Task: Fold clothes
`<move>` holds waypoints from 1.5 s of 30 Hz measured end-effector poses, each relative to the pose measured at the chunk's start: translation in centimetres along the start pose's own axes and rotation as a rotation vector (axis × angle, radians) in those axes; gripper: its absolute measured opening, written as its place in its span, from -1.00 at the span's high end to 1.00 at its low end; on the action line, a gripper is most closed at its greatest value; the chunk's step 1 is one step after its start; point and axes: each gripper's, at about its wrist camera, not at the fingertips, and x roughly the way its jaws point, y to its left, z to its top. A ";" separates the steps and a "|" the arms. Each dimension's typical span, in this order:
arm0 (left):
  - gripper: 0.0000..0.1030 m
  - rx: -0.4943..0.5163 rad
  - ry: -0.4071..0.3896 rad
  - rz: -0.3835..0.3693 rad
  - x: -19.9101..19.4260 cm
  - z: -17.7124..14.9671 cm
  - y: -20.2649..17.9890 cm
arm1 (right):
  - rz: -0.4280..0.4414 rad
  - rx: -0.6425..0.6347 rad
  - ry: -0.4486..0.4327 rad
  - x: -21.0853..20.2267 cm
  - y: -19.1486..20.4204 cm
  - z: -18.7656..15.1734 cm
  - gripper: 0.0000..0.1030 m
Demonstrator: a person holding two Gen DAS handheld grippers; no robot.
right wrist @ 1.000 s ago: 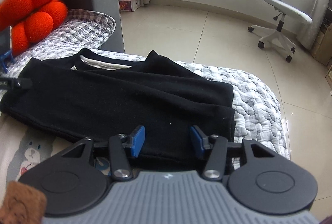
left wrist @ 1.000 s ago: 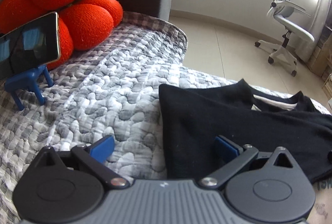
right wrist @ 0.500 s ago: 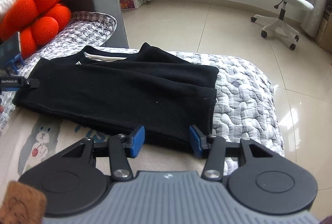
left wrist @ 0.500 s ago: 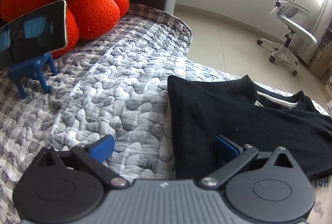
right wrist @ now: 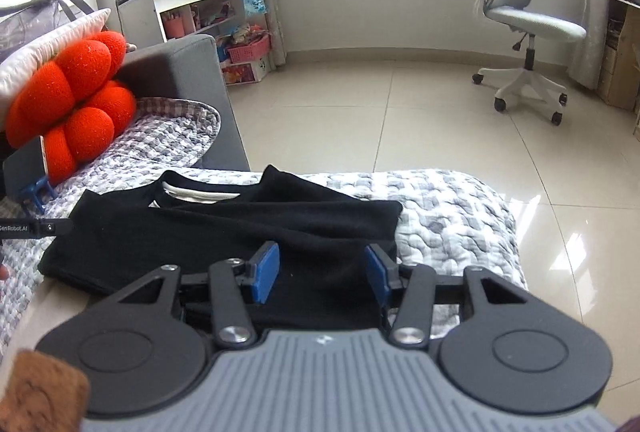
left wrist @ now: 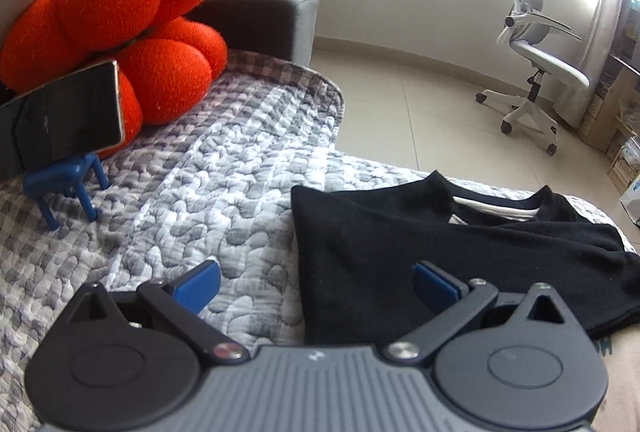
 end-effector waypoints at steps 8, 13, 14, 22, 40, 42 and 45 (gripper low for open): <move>-0.99 0.065 0.056 -0.033 2.1 -0.9 -2.0 | 0.029 -0.047 0.078 5.1 2.3 -0.5 0.02; -0.99 0.080 0.083 -0.024 2.9 -1.3 -2.2 | -0.006 -0.052 0.046 5.7 2.1 -0.9 0.00; -0.99 0.078 0.082 -0.024 2.8 -1.3 -2.2 | -0.030 -0.048 0.035 5.7 2.0 -0.8 0.00; -0.99 0.040 0.059 0.023 2.4 -0.9 -1.4 | -0.164 -0.076 0.015 4.8 2.1 -0.2 0.01; -0.99 0.077 0.088 0.001 2.2 -1.6 -2.3 | -0.097 -0.154 0.159 3.6 4.7 -1.4 -0.06; -0.99 0.093 0.087 0.004 2.1 -1.7 -2.6 | -0.098 -0.168 0.175 3.5 4.9 -1.7 -0.06; -0.99 0.100 0.096 0.012 2.0 -1.8 -2.8 | -0.105 -0.165 0.187 3.4 4.7 -2.0 -0.06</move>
